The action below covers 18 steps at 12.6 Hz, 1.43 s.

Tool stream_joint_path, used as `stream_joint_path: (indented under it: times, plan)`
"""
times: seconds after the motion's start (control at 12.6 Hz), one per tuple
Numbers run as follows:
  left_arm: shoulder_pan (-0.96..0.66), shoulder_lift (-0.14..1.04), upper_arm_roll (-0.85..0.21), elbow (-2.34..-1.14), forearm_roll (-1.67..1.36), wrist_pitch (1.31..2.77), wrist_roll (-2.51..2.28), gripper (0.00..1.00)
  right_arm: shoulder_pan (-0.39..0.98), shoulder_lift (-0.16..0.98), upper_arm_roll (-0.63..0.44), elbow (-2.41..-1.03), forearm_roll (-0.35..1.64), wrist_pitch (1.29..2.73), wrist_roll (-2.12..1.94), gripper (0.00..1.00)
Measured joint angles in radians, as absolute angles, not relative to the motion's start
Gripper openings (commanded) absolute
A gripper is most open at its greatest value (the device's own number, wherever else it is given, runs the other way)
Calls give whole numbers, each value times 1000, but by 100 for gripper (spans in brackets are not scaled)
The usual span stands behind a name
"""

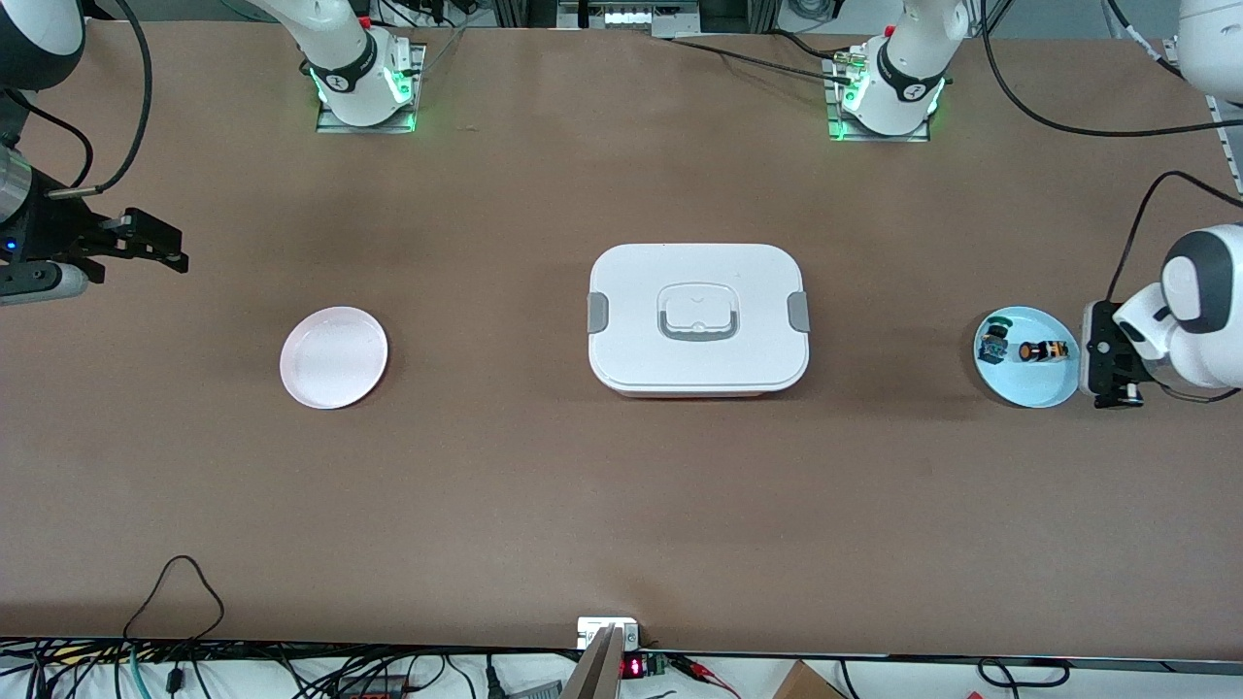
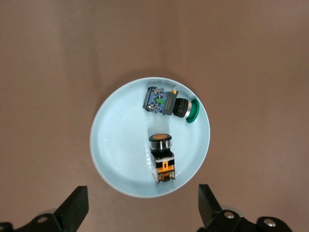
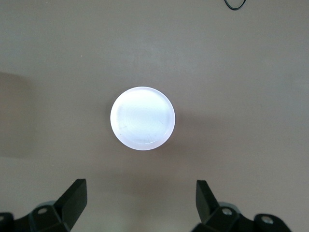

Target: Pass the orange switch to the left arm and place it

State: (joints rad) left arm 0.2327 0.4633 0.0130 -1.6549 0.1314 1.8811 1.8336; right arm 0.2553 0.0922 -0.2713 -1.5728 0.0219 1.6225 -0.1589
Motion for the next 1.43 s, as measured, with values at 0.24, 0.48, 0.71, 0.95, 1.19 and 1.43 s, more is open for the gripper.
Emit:
stream_joint_path:
  times: [0.24, 0.48, 0.71, 0.95, 1.19, 1.43]
  plan:
    - [189, 419, 10, -1563, 129, 1773, 1831, 100, 255, 92, -271, -1573, 22, 1623, -159, 100]
    - [112, 363, 9, -1508, 125, 1690, 1742, 100, 255, 92, -271, -1573, 22, 1623, -159, 100]
    - [48, 291, 8, -1490, 121, 1620, 1523, 100, 255, 92, -271, -1573, 22, 1623, -159, 100]
    - [9, 242, 8, -1490, 46, 1605, 1271, 100, 255, 92, -271, -1573, 22, 1623, -159, 100]
    - [-27, 218, 8, -1490, -2, 1603, 912, 100, 255, 92, -271, -1573, 22, 1623, -159, 100]
    - [-80, 182, 9, -1490, -5, 1536, 580, 100, 255, 92, -271, -1573, 22, 1623, -159, 100]
